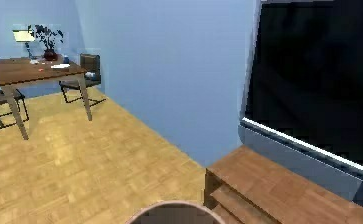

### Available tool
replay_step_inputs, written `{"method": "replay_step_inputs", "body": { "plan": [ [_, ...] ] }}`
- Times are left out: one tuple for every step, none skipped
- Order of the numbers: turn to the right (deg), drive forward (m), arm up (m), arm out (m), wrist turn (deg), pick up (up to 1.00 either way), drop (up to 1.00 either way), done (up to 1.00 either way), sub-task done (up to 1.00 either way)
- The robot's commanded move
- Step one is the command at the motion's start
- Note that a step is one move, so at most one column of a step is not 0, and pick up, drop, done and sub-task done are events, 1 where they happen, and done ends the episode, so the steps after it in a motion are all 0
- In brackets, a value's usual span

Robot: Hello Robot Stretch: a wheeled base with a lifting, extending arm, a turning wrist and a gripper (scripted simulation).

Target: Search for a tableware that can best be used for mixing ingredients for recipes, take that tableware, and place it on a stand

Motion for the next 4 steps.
{"method": "replay_step_inputs", "body": {
  "plan": [
    [45.0,0.0,0.0,0.0,0.0,0.0,0.0,0.0,0.0],
    [15.0,0.0,0.0,0.0,0.0,0.0,0.0,0.0,0.0],
    [0.0,0.25,0.0,0.0,0.0,0.0,0.0,0.0,0.0],
    [-45.0,0.0,0.0,0.0,0.0,0.0,0.0,0.0,0.0]
  ]
}}
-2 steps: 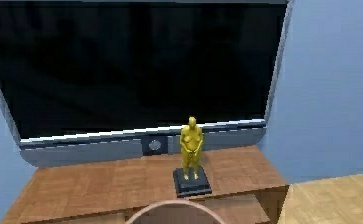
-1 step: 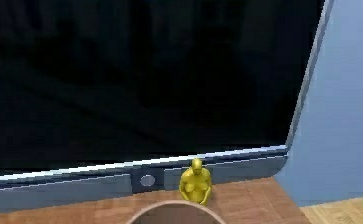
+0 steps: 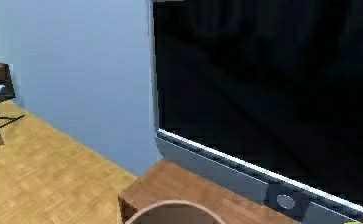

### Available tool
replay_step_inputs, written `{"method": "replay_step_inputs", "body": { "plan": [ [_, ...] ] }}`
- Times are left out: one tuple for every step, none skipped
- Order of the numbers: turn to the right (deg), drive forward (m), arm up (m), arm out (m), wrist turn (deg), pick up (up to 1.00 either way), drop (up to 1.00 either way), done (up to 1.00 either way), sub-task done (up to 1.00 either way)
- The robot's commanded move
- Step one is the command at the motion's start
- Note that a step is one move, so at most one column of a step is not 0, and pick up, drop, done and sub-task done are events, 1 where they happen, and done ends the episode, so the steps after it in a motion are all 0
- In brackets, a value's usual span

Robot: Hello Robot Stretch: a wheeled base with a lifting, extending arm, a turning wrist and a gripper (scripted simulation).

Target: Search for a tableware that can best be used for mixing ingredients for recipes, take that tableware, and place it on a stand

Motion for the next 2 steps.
{"method": "replay_step_inputs", "body": {
  "plan": [
    [-45.0,0.0,0.0,0.0,0.0,0.0,0.0,0.0,0.0],
    [-9.0,0.0,0.0,0.0,0.0,0.0,0.0,0.0,0.0]
  ]
}}
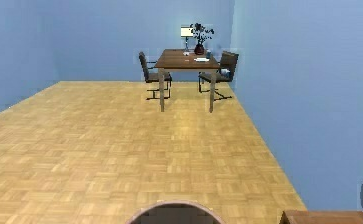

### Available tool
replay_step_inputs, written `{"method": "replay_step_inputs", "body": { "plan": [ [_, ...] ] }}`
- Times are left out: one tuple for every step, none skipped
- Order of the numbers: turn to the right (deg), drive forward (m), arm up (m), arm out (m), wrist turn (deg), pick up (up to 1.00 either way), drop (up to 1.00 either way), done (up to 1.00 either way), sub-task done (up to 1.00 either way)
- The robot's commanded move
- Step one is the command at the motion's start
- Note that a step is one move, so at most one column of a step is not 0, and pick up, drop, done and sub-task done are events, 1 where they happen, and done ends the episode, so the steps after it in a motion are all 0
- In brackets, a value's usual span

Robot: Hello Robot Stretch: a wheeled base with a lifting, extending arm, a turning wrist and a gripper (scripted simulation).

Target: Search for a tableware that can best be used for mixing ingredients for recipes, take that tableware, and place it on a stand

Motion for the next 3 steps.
{"method": "replay_step_inputs", "body": {
  "plan": [
    [0.0,0.0,0.0,0.44,0.0,0.0,0.0,0.0,0.0],
    [0.0,0.0,0.0,0.0,45.0,0.0,0.0,0.0,0.0],
    [0.0,0.0,0.0,0.0,45.0,0.0,0.0,0.0,0.0]
  ]
}}
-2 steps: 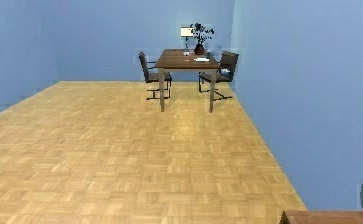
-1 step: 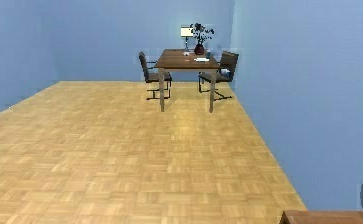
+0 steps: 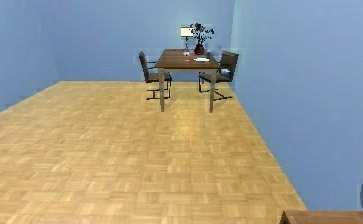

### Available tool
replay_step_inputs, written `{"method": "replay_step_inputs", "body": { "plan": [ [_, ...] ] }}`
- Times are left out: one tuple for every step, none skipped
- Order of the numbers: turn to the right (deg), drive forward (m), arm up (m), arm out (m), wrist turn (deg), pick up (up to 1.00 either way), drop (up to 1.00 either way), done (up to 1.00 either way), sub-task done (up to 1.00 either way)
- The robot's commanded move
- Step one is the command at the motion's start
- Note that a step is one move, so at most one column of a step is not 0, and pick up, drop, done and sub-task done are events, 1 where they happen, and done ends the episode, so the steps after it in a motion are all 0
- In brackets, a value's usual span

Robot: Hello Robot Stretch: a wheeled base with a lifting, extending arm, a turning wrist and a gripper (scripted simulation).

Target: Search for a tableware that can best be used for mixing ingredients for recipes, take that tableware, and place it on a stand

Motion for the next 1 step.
{"method": "replay_step_inputs", "body": {
  "plan": [
    [0.0,0.0,0.0,0.0,0.0,0.0,1.0,0.0,0.0]
  ]
}}
